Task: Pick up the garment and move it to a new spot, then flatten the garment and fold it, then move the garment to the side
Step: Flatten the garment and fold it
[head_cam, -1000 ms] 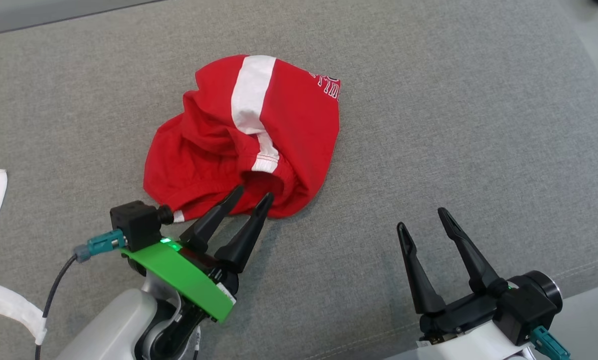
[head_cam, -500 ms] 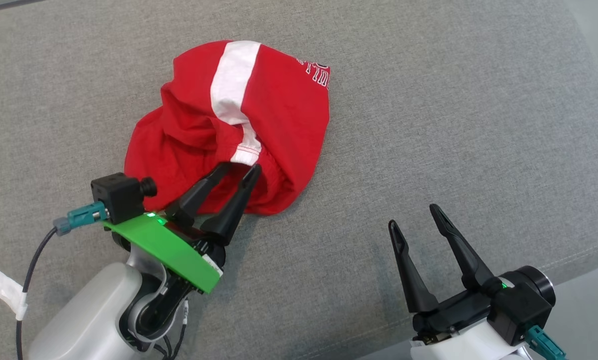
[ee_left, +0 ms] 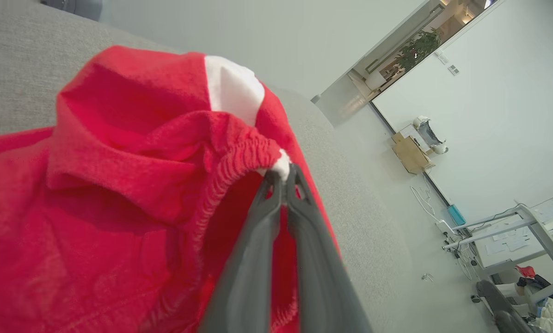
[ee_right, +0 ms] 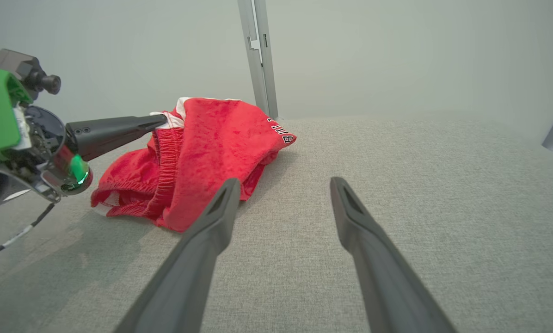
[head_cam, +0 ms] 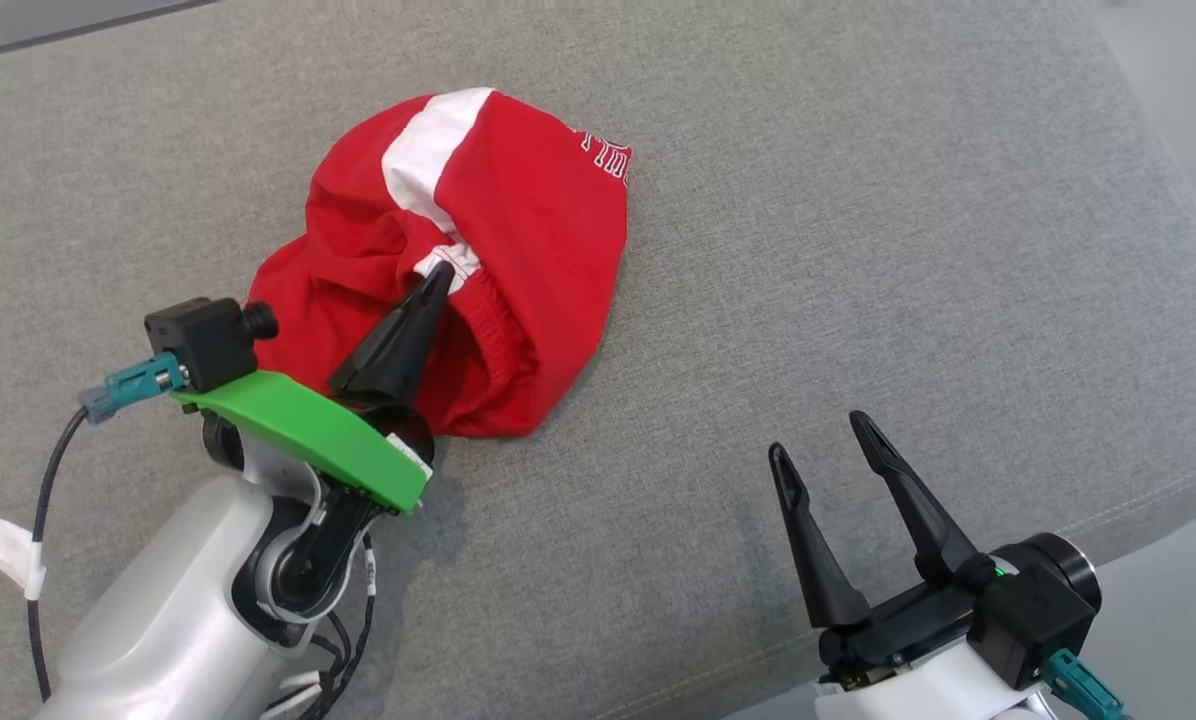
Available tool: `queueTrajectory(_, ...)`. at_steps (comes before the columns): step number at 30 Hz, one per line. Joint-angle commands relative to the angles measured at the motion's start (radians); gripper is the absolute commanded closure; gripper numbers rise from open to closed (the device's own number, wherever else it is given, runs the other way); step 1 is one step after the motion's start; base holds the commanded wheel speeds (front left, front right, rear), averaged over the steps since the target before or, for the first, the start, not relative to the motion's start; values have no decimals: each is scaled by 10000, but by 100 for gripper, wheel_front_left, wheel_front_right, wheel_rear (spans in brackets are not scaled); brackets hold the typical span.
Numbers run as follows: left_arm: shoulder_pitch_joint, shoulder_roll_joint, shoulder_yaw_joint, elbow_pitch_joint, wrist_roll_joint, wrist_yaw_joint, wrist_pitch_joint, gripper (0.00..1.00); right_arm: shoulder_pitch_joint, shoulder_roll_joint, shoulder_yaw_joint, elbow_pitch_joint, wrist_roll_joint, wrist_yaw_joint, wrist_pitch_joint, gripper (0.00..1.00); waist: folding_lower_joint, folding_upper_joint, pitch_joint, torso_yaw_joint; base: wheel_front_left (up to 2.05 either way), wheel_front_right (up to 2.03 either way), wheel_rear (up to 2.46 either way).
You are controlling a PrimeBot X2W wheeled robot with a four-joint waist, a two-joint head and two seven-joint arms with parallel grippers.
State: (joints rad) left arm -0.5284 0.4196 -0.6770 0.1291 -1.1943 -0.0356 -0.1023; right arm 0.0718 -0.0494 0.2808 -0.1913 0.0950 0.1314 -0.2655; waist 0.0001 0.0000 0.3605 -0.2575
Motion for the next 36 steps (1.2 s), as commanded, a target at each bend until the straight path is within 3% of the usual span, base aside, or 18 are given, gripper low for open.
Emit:
queueTrajectory(1,-245,-20,83,-10,-42,-57,-57,100,-43,-22,-49,51,56,-14,2,0,-1,0,-216,-33,0,0,0)
queueTrajectory(6,-709,-101,203,-200,-136,-51,105,100,-97,-20,2,227,176,-14,2,0,-1,0,-724,-114,0,0,0)
queueTrajectory(14,-3155,-168,172,-898,435,-66,1136,100,-165,-22,108,560,406,-14,2,0,-1,0,-1578,-402,0,0,0)
queueTrajectory(18,-4706,-729,26,-853,143,-476,1875,100,-90,-22,148,712,512,-14,2,0,-1,0,-1903,-548,0,0,0)
queueTrajectory(22,-5287,-687,-137,-705,183,-736,2117,100,12,-20,-52,656,578,-14,2,0,-1,0,-1895,-413,0,0,0)
queueTrajectory(26,-4260,241,-457,-816,-43,-881,2315,100,73,-20,-170,593,647,-14,2,0,-1,0,-1808,-167,0,0,0)
queueTrajectory(27,-4260,241,-457,-816,-43,-881,2315,100,73,-20,-170,593,647,-14,2,0,-1,0,-1808,-167,0,0,0)
queueTrajectory(36,-525,3236,-1639,-2050,-195,-966,801,100,17,-20,-203,670,421,-14,2,0,-1,0,-1494,625,0,0,0)
